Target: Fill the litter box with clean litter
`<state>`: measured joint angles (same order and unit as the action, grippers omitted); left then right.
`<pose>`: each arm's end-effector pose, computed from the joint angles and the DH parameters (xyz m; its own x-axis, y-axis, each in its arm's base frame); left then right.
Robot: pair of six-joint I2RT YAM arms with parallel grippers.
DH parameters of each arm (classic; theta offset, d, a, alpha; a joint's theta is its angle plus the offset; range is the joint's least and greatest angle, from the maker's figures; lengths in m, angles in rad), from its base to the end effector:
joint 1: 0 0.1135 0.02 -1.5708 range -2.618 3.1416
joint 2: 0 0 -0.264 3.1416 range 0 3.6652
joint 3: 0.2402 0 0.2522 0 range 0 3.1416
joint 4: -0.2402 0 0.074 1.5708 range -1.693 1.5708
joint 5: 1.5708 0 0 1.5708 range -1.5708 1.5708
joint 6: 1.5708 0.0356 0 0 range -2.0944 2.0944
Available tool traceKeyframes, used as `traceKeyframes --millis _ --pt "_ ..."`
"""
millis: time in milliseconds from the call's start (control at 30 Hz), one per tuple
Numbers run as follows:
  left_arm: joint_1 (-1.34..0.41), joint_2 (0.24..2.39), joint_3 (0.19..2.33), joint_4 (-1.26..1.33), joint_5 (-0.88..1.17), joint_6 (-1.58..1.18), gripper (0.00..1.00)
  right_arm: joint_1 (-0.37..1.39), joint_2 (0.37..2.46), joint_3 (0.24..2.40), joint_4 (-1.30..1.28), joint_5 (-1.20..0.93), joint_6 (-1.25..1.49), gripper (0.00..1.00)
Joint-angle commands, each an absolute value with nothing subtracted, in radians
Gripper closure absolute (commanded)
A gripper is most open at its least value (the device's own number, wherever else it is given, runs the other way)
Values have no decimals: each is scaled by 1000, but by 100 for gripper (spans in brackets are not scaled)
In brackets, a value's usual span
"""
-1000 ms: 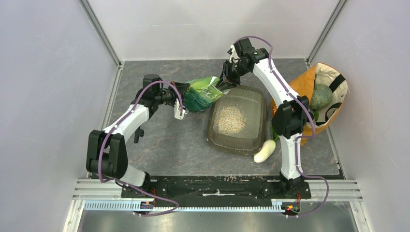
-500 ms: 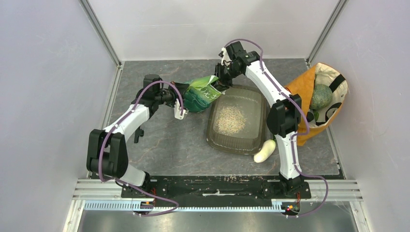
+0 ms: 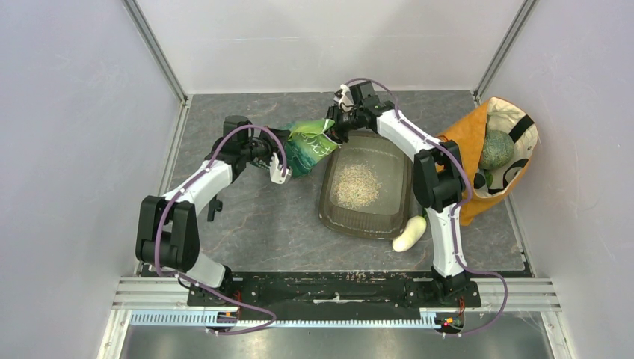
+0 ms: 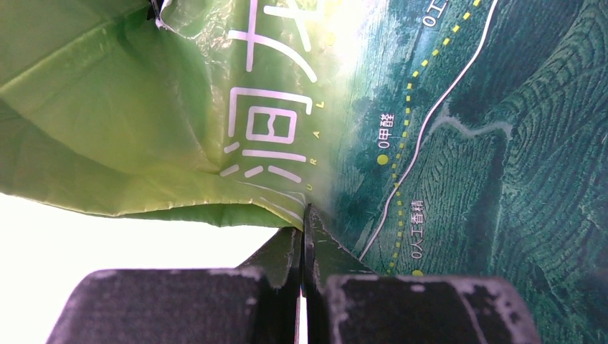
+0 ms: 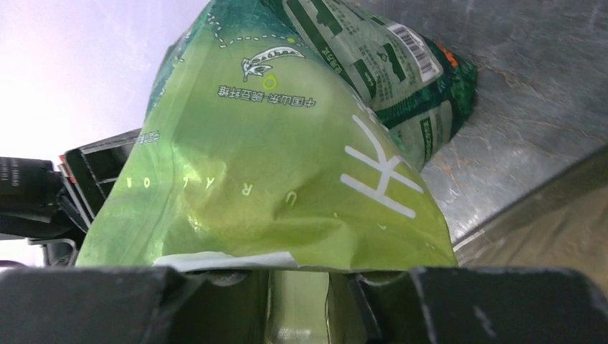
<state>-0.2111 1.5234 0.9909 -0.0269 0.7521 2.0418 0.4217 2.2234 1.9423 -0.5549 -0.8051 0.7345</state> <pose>0.3212 -0.0937 0.2515 0.8764 0.4777 0.0615 0.1360 -0.3680 0.9198 0.4443 0.2274 0.2397 -0.9881 0.0658 -0.1391 -0.0841 0.5260 0.8463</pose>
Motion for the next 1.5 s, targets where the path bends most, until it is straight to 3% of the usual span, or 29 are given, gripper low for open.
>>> traceKeyframes --millis 0,133,533,1033,1467 --pt "-239 1516 1028 66 838 2135 98 442 2149 1856 -137 -945 947 100" --pt "-239 1509 1025 58 838 2129 98 442 2145 1775 116 -956 1109 100" --pt "-236 1509 1041 55 826 2090 98 436 2135 1710 425 -964 1316 100" --pt "-187 1525 1040 74 813 2085 98 296 1908 1501 230 -1013 1180 100" --pt "-187 1552 1052 136 861 2021 98 169 1757 1251 352 -1074 1254 100"
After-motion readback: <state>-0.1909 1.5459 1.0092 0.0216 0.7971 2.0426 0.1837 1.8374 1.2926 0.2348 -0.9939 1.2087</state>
